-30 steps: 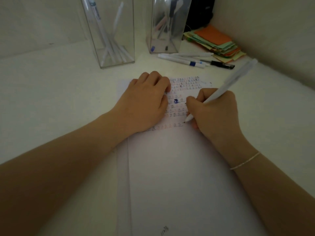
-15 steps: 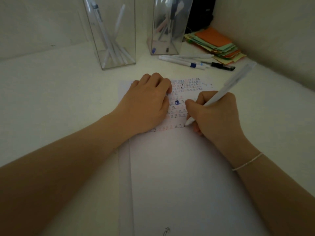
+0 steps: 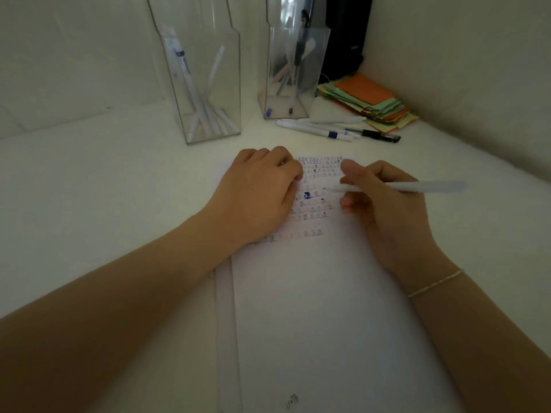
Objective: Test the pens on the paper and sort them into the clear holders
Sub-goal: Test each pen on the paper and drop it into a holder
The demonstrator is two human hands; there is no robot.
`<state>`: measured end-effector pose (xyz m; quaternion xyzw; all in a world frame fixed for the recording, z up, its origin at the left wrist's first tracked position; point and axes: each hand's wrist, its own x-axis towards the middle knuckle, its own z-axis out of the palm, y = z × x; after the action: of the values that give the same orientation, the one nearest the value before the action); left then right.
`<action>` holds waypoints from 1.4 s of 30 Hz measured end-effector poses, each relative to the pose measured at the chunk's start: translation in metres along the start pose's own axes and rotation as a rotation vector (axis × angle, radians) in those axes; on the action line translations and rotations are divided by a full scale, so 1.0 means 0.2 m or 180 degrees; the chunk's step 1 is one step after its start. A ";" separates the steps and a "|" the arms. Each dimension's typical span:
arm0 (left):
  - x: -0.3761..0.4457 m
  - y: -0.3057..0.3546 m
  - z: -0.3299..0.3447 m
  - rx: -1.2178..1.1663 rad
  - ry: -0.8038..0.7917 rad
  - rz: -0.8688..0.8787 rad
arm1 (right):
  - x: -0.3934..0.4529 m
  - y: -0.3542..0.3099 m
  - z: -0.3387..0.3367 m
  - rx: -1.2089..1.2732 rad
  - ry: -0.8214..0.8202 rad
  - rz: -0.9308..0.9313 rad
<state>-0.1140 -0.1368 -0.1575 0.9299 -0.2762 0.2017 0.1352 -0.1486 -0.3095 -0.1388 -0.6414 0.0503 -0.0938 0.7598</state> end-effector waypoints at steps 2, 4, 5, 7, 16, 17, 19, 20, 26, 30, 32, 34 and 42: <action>0.01 0.03 -0.02 -0.0139 0.0179 0.0029 | 0.01 0.00 0.00 0.0452 -0.0113 0.0124; 0.01 0.07 -0.04 -0.0438 0.0222 0.0078 | 0.00 0.00 0.00 0.0373 -0.0234 0.0024; 0.01 0.09 -0.05 -0.0557 0.0175 0.0132 | 0.00 0.00 0.00 0.0215 -0.0293 -0.0063; 0.00 0.11 -0.03 -0.0723 0.0041 0.0272 | 0.00 0.01 0.01 -0.0044 -0.0367 -0.0179; 0.02 0.10 -0.01 -0.1573 0.0407 0.0185 | -0.03 -0.02 0.05 0.0041 -0.0018 -0.0659; 0.02 0.11 -0.01 -0.1574 0.0430 0.0188 | -0.04 -0.02 0.06 0.0046 0.0070 -0.0782; 0.02 0.11 0.00 -0.1534 0.0425 0.0203 | -0.04 -0.02 0.06 0.0089 0.0353 -0.0923; 0.02 0.10 0.00 -0.1520 0.0408 0.0182 | -0.04 -0.03 0.06 0.0123 0.0502 -0.0956; 0.01 0.11 0.02 -0.1388 0.0515 0.0278 | -0.04 -0.03 0.06 -0.0048 0.0592 -0.1119; 0.00 0.11 0.04 -0.1278 0.0578 0.0294 | -0.03 -0.03 0.04 -0.0123 0.0590 -0.1134; 0.00 0.10 0.05 -0.1183 0.0558 0.0315 | -0.02 -0.03 0.04 -0.0071 0.0539 -0.1100; 0.00 0.09 0.05 -0.1113 0.0544 0.0291 | -0.01 -0.03 0.04 -0.0037 0.0472 -0.1076; 0.04 -0.11 -0.06 -0.1170 0.0915 -0.1059 | 0.22 -0.53 0.35 -0.0552 0.0028 -0.2146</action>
<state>-0.1000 -0.1183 -0.1465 0.8842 -0.1297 0.2530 0.3706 -0.1005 -0.2677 -0.0204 -0.6837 -0.1534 -0.3377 0.6285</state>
